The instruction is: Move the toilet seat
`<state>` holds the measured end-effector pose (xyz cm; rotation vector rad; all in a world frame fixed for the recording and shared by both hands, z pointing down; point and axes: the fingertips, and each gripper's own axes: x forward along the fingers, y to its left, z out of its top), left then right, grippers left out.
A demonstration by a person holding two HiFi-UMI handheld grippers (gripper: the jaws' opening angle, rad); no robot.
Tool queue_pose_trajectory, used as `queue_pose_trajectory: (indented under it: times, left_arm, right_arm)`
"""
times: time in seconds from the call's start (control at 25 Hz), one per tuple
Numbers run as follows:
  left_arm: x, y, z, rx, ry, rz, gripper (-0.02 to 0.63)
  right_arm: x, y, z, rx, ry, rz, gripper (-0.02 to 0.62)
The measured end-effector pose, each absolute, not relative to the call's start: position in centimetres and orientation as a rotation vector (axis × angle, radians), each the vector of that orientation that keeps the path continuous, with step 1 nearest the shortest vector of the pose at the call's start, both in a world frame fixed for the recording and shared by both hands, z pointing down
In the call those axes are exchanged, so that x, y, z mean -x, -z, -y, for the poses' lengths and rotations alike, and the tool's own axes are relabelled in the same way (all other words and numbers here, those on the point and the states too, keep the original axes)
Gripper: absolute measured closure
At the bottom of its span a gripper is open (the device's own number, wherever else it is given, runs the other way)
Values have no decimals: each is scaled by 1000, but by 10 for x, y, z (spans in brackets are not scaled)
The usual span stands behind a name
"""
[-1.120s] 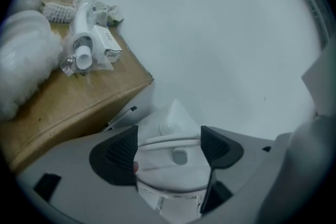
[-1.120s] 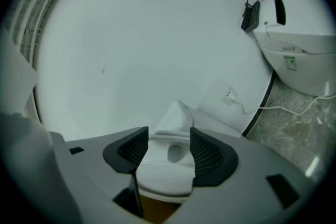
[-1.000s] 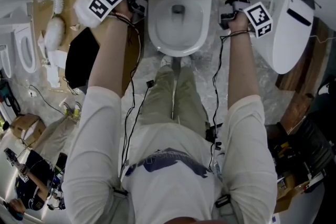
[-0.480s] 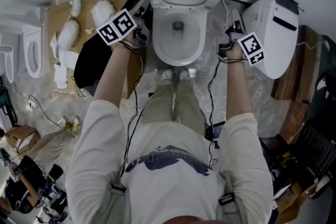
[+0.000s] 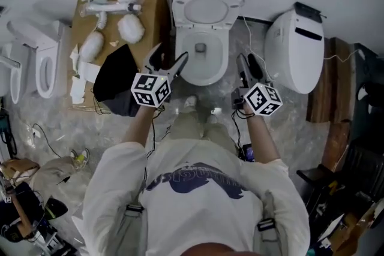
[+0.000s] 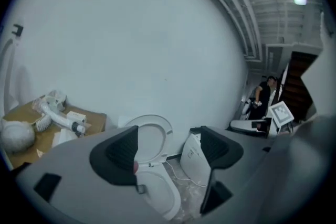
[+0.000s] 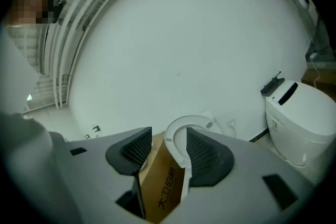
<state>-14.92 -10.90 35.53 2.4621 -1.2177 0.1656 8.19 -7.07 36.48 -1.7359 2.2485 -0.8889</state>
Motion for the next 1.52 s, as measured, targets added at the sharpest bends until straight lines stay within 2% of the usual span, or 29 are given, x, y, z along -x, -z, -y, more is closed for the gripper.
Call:
queue_pose_trajectory:
  times: [0.2,0.64,0.84,0.96,1.04,1.12,1.2,1.32,1.52]
  left_arm:
    - [124,-328,19,-2543,-179,1257,241]
    - [90,-279,-151,-2520,-97,1507,241]
    - [70,-252,-203,-2561,-63,1553,241]
    - [58,-237,-226,-2603,-57,1593,243]
    - [52,-227,-235,-2644,-12,1636,291]
    - [51,-214,-241,-2683,35,1700,411]
    - [51,-209,-242,-2705,37,1751,502]
    - [50,-203,-230,-2701,80,1808,582]
    - [50,-192,-221,-2710,123,1834,606]
  right_arm:
    - [-61,-337,-15,1705,755,-2386,379]
    - [-110,-282,-166,1682,547,-2388,387]
    - [-111,-258,-207,1708,397,-2442,393]
    - [-104,-240,-224,1749,241,-2465,427]
    - [-98,-231,-232,1801,131,-2458,489]
    - [-87,-223,-237,1843,30,-2466,584]
    - [-71,-215,-237,1822,-73,-2501,584]
    - [-59,-200,-228,1801,-191,-2477,584]
    - [-62,-197,-225,1872,-232,-2415,584]
